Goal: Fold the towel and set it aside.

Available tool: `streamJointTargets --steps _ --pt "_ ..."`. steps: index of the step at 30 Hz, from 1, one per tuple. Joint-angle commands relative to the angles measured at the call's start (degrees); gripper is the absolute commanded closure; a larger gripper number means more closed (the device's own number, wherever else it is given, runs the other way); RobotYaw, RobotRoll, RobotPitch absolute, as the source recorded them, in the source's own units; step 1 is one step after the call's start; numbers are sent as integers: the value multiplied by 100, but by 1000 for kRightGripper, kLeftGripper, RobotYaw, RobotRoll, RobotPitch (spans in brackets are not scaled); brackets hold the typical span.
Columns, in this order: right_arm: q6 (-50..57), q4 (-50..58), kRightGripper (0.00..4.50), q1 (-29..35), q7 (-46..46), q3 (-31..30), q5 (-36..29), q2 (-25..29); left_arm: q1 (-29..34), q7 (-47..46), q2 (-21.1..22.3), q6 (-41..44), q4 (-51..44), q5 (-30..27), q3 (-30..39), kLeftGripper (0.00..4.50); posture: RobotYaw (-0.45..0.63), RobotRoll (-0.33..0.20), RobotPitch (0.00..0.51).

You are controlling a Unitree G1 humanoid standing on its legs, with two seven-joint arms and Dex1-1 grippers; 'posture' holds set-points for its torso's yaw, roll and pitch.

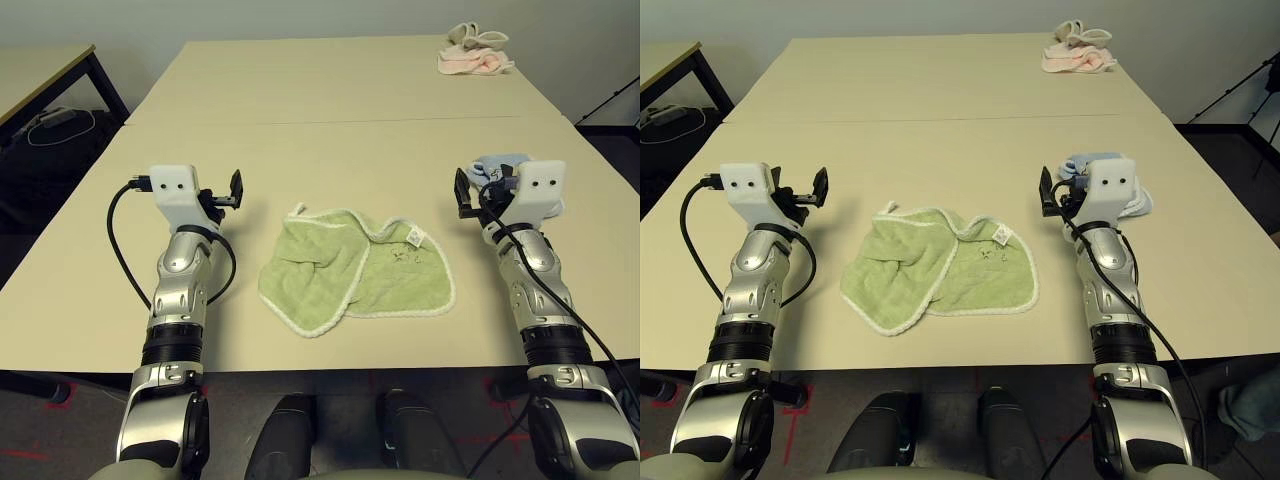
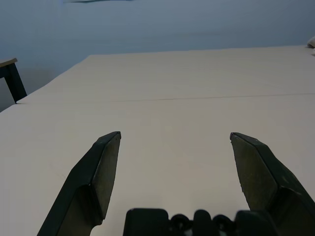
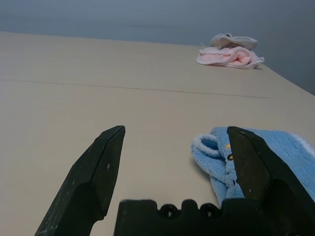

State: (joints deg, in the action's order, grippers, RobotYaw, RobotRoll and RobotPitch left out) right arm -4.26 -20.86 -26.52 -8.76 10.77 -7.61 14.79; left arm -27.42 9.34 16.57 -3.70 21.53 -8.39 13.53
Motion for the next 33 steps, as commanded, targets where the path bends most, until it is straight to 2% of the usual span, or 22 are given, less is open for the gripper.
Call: streamJointTargets --steps 1,9,21,27,33 --pt "-42 -85 25 9 -6 42 -40 -27 87 158 53 79 68 -167 74 0 46 0 85" --pt "188 -6 25 -69 -399 -75 -123 105 141 737 256 571 -181 -415 -23 0 49 0 84" --pt "548 -88 25 -347 -3372 -926 -216 1415 208 1976 828 1234 -620 -547 -394 0 63 0 91" --pt "542 -331 25 -696 -4422 -1434 -8 1755 302 2367 966 1348 -764 -507 -567 0 78 0 89" --pt "183 -1266 25 -1412 -5237 -1896 363 1887 469 2388 906 1448 -1099 -523 -658 0 108 0 87"
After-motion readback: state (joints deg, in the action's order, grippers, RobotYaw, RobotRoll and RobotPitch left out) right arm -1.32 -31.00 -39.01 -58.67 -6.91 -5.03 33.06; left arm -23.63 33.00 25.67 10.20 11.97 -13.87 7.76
